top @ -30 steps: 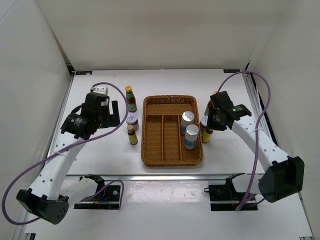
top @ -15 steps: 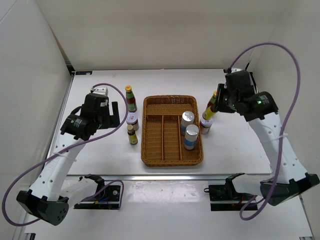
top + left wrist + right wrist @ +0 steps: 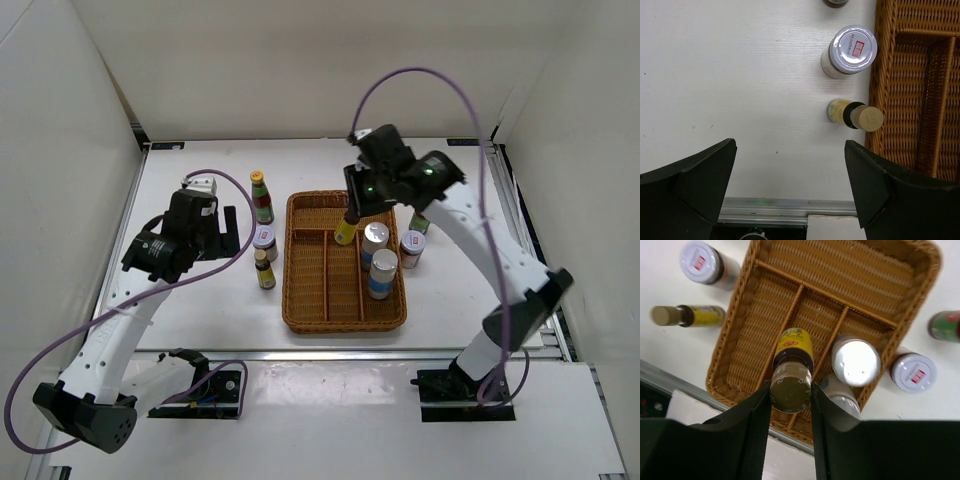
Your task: Organize the condiment bottles
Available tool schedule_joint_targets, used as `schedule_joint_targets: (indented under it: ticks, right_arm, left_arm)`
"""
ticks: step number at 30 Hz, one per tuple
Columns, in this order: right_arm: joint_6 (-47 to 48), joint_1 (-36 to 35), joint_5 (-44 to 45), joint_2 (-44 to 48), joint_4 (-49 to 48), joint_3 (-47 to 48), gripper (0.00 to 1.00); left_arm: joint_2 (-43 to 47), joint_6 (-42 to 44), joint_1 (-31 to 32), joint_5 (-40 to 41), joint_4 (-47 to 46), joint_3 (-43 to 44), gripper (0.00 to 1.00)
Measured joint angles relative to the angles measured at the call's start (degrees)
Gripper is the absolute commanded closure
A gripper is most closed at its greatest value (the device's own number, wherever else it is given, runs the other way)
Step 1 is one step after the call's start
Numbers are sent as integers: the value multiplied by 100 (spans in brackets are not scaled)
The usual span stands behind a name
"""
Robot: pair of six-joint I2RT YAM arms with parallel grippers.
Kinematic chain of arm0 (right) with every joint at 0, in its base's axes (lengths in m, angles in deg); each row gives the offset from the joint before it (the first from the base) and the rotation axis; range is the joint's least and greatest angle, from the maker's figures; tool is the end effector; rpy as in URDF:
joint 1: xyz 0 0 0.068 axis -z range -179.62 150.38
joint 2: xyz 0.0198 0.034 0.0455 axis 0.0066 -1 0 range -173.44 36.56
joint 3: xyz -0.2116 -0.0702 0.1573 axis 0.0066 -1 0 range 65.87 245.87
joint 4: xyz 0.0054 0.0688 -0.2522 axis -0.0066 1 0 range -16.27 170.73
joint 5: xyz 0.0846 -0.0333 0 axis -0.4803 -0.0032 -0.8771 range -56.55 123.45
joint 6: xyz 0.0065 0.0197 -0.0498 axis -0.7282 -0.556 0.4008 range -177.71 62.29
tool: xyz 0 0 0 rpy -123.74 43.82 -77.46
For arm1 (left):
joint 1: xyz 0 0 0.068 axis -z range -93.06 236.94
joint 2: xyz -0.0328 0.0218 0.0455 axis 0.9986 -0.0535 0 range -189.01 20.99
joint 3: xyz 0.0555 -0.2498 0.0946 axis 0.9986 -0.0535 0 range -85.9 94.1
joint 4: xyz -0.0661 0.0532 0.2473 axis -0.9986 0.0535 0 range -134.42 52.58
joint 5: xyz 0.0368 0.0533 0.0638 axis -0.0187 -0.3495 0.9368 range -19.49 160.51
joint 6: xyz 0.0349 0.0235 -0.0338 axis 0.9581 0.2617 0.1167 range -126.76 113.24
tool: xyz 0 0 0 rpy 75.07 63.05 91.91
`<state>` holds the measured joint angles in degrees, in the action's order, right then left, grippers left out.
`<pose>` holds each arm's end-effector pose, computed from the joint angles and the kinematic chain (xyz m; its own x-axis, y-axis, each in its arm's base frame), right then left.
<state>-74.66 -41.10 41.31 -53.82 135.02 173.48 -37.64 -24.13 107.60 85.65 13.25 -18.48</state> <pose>0.2405 0.2061 0.4314 -0.6683 -0.2052 -0.7151 -0.4051 0.9065 0.1185 0.1781 -0.0571 0.3539 -0.7265 -0.0339 -0.6863 -0.0387 0.9992 -0.0084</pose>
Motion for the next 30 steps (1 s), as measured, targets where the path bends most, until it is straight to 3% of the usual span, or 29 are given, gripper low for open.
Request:
schedule_joint_targets:
  ticks: [10,16,21,26,27,30]
  right_arm:
    - [227,-37,-52,-1132,-516,-564,100]
    - [247,-28,-42,-1462,-863,-809,87]
    - [232,-28,-33,-1554,-1064,-922,47]
    - [181,-28,70,-1539,-1172,-922,30]
    - [151,-28,103,-1519,-1169,-922,15]
    - [70,-28,232,-1368,-1099,-914,4]
  left_arm:
    - [107,2,0,-92,-103,-155,0]
    - [146,2,0,-166,-157,-225,0]
    - [149,2,0,-330,-229,-247,0]
    - [151,44,0,-756,-313,-267,0]
    - [164,59,0,-879,-367,-295,0]
    - [201,85,-11,-1331,-529,-402,0]
